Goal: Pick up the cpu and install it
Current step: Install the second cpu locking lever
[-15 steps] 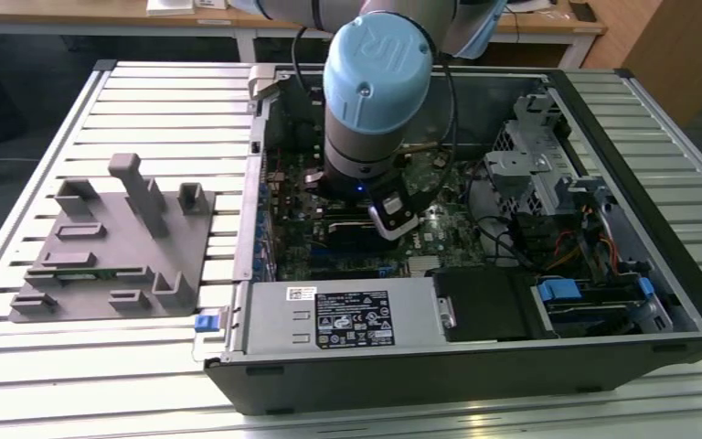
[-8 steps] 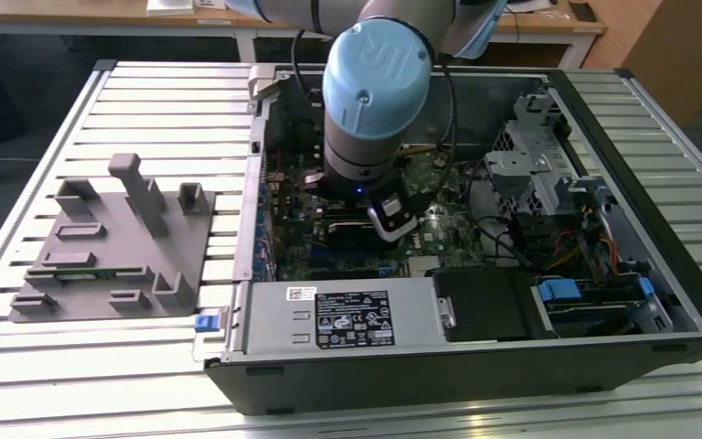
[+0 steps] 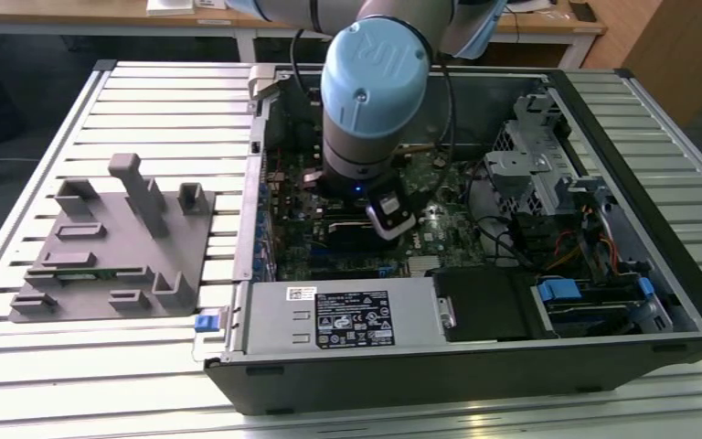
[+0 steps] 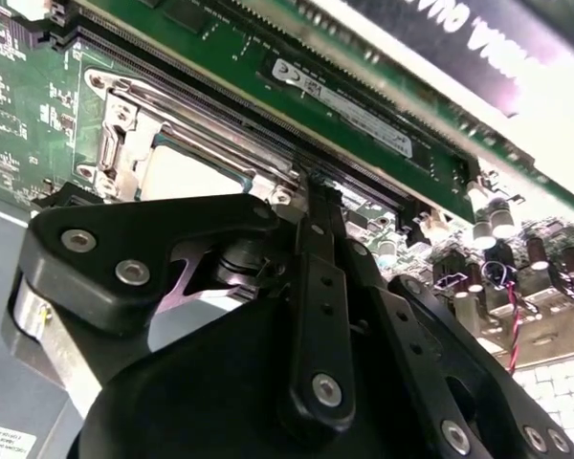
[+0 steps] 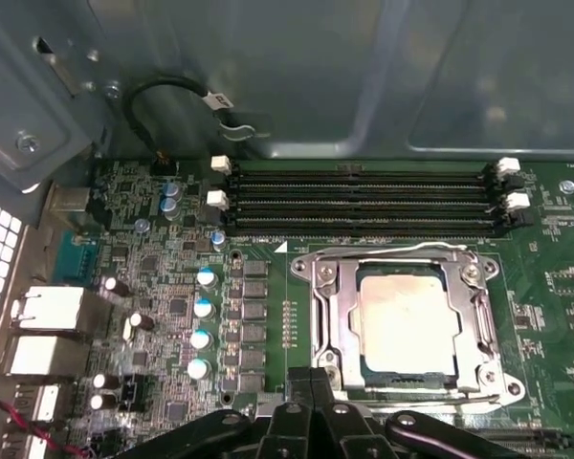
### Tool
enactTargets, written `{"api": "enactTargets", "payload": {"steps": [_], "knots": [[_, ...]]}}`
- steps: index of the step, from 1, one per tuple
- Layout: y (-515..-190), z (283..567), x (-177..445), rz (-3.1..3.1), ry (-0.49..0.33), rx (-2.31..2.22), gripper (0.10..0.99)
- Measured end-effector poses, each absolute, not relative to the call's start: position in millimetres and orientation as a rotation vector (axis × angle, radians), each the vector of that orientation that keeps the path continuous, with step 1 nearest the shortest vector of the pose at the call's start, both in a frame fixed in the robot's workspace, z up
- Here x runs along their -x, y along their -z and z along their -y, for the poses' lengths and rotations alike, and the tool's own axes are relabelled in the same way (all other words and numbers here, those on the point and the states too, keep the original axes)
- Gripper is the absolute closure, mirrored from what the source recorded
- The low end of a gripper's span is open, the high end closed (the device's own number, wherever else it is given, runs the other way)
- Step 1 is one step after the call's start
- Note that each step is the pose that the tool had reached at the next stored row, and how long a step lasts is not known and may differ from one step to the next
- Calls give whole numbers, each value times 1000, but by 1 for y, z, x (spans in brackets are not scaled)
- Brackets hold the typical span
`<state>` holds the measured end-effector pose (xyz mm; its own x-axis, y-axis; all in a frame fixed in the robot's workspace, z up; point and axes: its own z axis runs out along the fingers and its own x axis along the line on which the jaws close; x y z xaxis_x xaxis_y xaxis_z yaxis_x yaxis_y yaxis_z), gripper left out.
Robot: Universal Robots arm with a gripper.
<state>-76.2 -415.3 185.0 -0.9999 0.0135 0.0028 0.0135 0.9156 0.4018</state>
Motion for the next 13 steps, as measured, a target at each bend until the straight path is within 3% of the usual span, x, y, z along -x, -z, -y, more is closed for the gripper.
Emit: {"api": "enactTargets", "payload": {"steps": [13], "knots": [[-184,410,78,-3077,-634,-22,965]]}}
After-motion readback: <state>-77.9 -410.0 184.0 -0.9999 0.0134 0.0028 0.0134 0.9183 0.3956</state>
